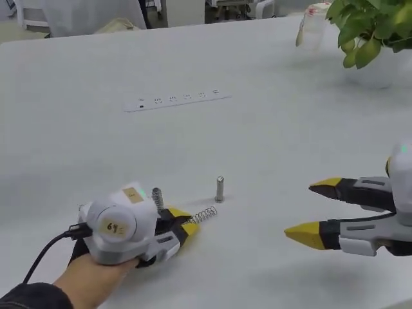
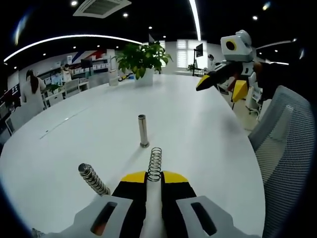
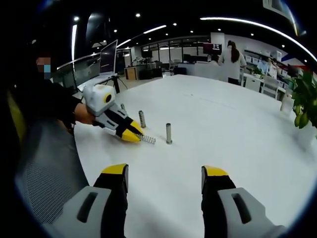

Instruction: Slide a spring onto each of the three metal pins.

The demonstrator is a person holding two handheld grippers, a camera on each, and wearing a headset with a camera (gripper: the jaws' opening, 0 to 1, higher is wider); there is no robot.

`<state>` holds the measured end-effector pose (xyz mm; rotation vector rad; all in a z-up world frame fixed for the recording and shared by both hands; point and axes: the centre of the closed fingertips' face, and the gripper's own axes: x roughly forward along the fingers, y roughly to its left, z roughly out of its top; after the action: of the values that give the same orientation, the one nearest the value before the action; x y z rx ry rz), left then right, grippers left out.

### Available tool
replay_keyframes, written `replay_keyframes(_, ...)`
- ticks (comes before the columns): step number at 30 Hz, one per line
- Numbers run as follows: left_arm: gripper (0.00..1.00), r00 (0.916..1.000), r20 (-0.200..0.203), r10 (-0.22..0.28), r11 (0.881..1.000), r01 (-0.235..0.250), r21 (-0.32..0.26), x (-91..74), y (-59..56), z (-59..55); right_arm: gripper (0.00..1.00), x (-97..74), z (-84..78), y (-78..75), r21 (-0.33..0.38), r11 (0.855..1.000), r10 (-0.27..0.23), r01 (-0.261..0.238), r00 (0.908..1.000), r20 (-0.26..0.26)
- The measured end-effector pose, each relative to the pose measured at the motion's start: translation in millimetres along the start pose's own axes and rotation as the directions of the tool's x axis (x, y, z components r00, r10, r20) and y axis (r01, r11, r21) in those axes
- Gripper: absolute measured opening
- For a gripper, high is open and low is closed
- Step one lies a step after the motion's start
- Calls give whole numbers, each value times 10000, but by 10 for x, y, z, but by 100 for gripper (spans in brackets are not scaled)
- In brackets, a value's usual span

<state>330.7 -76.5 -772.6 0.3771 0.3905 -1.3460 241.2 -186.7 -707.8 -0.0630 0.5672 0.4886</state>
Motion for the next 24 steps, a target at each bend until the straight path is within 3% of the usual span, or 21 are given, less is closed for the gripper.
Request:
replay_keyframes(9, 3, 9985, 184, -525, 9981, 519, 328, -188, -173, 94, 56, 20, 55, 128, -36, 9994, 358, -357, 9993, 132)
replay_keyframes(24, 3, 9854, 1147, -1257, 9907, 1187, 665, -605, -390, 408, 54, 97, 282, 381, -349, 9916, 1259, -1243, 9908, 503)
